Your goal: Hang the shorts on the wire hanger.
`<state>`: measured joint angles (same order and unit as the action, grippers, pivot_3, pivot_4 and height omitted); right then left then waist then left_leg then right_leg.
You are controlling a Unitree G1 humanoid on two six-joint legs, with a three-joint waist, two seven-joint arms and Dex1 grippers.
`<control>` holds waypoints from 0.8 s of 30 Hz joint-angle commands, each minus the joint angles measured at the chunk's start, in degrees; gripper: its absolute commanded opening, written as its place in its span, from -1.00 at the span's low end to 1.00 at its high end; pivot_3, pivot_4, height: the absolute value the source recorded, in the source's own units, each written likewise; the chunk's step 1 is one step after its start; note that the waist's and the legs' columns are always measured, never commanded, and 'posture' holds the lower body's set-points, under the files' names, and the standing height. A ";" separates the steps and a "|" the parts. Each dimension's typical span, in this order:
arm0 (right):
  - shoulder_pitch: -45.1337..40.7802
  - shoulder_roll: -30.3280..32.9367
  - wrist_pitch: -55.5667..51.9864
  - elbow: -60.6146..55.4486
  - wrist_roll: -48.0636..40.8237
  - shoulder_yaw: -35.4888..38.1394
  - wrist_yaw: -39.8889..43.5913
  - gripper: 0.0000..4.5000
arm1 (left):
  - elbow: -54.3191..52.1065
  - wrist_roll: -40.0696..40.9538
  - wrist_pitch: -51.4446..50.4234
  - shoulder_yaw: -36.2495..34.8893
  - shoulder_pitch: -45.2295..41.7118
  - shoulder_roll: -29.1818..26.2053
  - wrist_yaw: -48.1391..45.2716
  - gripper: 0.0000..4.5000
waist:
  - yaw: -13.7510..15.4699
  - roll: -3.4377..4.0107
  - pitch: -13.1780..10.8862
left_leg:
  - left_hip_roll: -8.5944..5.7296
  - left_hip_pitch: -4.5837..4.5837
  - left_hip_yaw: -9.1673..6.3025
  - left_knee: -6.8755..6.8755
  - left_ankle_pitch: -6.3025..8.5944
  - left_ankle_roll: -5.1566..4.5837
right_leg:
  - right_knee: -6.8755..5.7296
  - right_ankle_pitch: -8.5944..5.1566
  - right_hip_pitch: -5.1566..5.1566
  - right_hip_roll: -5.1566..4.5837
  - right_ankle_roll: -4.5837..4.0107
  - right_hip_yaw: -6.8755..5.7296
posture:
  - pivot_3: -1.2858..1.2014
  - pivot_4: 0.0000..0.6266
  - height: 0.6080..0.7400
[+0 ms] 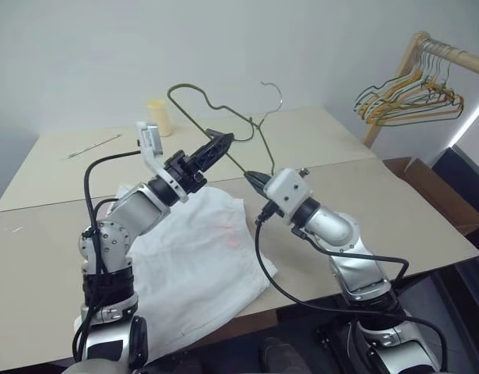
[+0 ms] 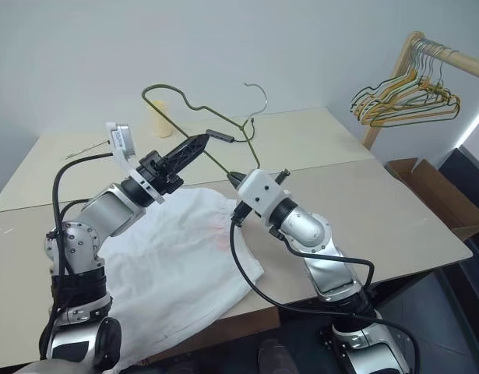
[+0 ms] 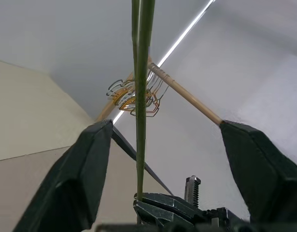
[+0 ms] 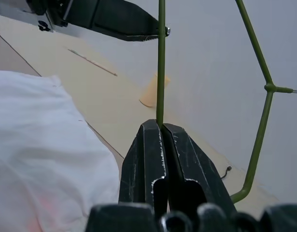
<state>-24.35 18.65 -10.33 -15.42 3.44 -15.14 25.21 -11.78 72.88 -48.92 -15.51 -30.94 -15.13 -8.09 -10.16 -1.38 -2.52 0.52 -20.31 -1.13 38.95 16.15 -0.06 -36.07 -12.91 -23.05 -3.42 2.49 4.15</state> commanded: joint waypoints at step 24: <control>2.17 6.05 0.53 -5.59 -4.97 2.02 12.50 0.43 | -0.19 -17.58 10.07 3.33 0.38 -2.52 -8.92 -1.00 | -0.05 0.00 0.00 | -0.04 0.00 -0.03 0.00 0.00 0.00 | 0.05 -0.01 0.02 -0.01 0.01 -0.02 | -0.08 -1.00 1.00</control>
<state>-22.36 23.22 -7.14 -16.35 3.96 -16.77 33.60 -11.45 56.03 -40.97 -11.09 -30.50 -16.18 -14.10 -10.21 -1.38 -2.52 0.47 -20.32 -1.16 38.94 16.14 -0.07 -36.01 -12.92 -23.02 -3.42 2.49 4.13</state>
